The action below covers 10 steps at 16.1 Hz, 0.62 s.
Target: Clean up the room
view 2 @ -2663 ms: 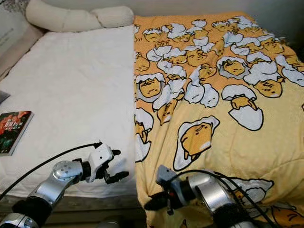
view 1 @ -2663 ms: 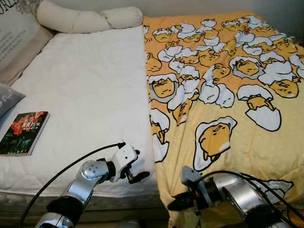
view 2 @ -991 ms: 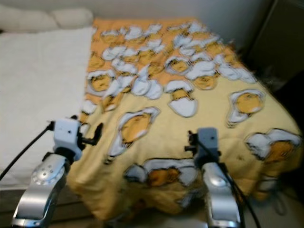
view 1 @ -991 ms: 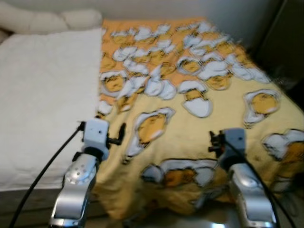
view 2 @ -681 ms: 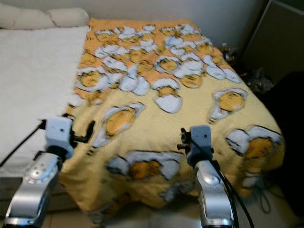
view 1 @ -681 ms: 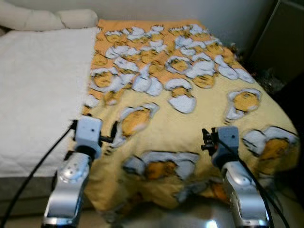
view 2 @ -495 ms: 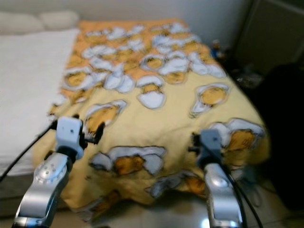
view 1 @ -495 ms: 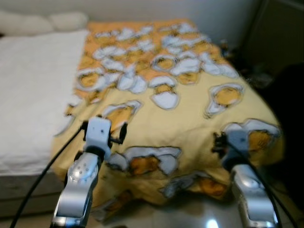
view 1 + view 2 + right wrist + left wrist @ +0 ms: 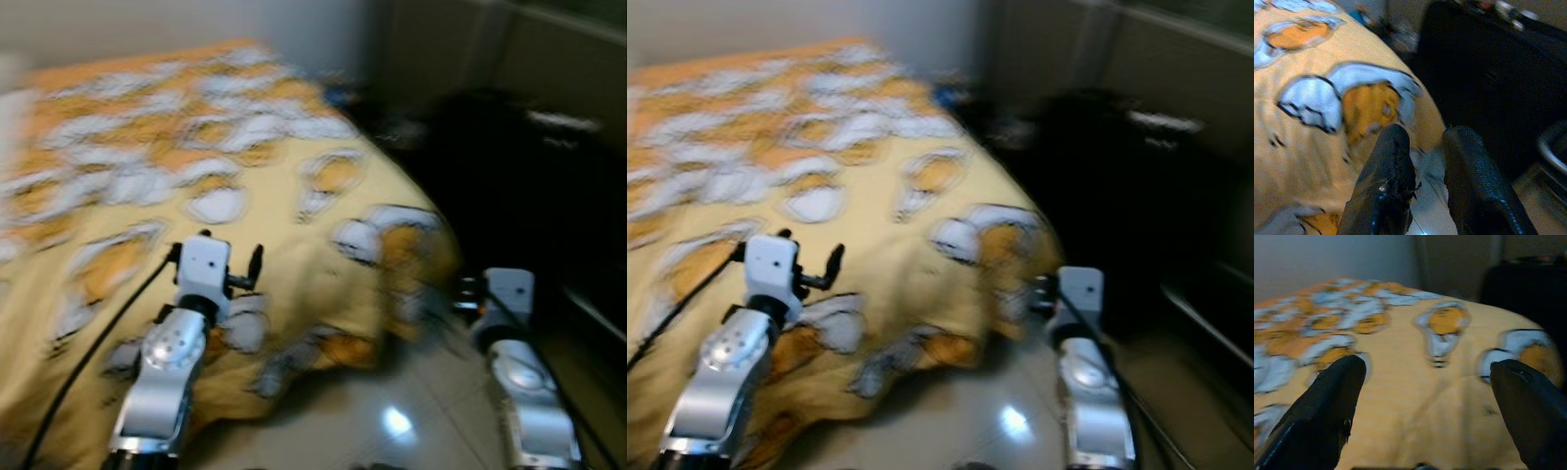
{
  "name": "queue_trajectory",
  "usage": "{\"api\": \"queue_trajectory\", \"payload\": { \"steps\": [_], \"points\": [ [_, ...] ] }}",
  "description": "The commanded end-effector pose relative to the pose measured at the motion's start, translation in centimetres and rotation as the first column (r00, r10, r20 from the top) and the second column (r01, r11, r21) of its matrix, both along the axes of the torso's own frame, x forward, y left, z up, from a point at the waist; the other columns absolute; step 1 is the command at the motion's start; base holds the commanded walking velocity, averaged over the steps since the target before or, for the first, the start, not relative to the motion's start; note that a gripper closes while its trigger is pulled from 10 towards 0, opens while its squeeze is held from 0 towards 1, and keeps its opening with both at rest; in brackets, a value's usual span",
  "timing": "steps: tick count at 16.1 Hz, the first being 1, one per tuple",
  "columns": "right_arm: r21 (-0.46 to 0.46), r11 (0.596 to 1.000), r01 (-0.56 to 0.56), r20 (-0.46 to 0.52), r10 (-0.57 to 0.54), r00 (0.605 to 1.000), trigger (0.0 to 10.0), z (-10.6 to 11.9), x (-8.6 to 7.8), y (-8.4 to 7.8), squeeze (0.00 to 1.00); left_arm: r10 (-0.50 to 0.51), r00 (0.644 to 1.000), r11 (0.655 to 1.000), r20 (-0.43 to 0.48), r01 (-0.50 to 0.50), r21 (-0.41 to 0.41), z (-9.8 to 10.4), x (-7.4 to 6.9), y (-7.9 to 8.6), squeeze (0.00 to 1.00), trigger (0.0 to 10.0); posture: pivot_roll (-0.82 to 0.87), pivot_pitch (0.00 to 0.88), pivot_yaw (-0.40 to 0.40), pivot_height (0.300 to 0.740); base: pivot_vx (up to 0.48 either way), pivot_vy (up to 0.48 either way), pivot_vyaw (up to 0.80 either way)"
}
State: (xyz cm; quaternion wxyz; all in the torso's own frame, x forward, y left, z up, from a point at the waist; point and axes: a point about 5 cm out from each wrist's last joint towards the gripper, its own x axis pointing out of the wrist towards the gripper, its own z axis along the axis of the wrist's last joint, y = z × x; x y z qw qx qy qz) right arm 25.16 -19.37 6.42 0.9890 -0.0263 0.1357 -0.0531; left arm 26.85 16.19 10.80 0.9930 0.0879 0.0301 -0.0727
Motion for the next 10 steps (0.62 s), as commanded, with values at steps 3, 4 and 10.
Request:
{"api": "queue_trajectory", "payload": {
  "steps": [3,4,10],
  "points": [
    [0.005,1.000,0.000,-0.002,0.000,1.000,10.0,0.09,0.32,0.14,0.00,-0.008,1.000,1.000,0.002,0.008,-0.014,0.09,0.17,-0.14,0.00,10.0,0.05,0.000,0.027,0.740,0.331,0.000,-0.75],
    [0.003,1.000,-0.001,-0.004,0.001,1.000,10.0,0.08,0.38,0.13,0.00,-0.005,1.000,1.000,0.002,0.005,-0.016,0.07,0.21,-0.07,0.00,10.0,0.05,0.000,0.025,0.740,0.375,0.000,-0.76],
    [-0.017,0.999,-0.034,-0.013,0.034,0.999,10.0,-0.14,0.57,0.86,0.00,0.008,1.000,1.000,-0.007,-0.008,-0.018,-0.16,0.62,0.55,0.00,10.0,0.03,0.000,0.037,0.740,0.380,0.000,-0.76]
  ]
}}
